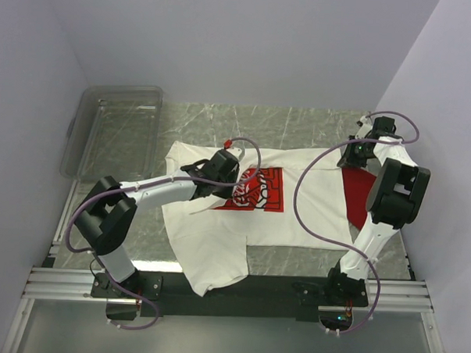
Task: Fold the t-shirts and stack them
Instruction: Fold the tshirt
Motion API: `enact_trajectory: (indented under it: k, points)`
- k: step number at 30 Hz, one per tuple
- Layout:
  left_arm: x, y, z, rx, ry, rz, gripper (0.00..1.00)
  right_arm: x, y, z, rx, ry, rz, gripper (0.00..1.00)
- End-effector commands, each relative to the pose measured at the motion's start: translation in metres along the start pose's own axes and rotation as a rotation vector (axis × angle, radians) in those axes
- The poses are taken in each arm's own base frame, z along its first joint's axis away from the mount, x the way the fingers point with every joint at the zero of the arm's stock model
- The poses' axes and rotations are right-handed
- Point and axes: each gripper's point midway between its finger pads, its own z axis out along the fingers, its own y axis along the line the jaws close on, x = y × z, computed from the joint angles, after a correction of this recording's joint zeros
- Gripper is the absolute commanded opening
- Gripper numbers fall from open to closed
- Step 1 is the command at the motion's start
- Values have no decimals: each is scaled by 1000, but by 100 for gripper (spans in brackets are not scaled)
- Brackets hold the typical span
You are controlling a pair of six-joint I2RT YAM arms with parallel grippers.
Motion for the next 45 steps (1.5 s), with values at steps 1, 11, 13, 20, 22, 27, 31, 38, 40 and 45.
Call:
enact_trajectory:
  k: [1,11,13,20,22,27,31,38,40,45]
  points:
    - [-2,-8,-14,42,-12,25,1,-27,-1,-19,-3,-87,-16,5]
    - [-3,0,-18,8,-18,34,1,-42,-1,-34,14,-142,-62,3]
    - [-4,0,-21,9,-23,35,1,-44,-3,-35,20,-142,-62,3]
    - [-8,4,-29,-5,-47,27,1,-41,-11,-30,53,-134,-56,3]
    - [-8,4,-32,-5,-51,25,0,-43,-12,-31,56,-137,-57,3]
    - [-6,5,-32,-11,-47,28,1,-45,-14,-31,67,-142,-57,3]
    - [-4,6,-30,-10,-39,30,1,-44,-12,-31,53,-135,-69,7]
    - [-16,14,-44,-43,-86,6,45,-44,-9,-34,44,-134,-86,16]
    - [-31,17,-58,-43,-150,-27,63,-44,-8,-35,39,-137,-86,19]
    - [-68,66,-71,-84,-235,-182,69,-43,-8,-32,31,-133,-85,21]
